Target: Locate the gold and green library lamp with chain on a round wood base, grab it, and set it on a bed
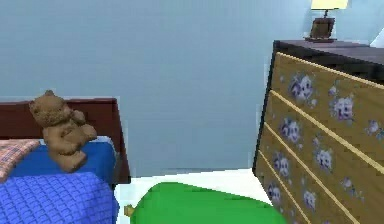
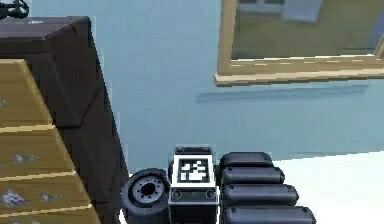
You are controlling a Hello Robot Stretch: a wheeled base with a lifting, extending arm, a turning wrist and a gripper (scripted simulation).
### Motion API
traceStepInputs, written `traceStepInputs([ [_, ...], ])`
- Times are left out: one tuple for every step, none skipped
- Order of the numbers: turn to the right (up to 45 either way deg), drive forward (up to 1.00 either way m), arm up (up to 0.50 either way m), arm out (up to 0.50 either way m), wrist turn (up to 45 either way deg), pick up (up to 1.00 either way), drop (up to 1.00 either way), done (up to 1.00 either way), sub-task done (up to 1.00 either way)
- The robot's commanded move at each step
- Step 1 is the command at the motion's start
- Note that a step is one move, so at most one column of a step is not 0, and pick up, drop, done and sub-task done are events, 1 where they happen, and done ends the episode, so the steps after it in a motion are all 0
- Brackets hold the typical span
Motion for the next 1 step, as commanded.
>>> traceStepInputs([
  [-6.0,0.0,0.0,0.0,0.0,0.0,0.0,0.0,0.0],
])
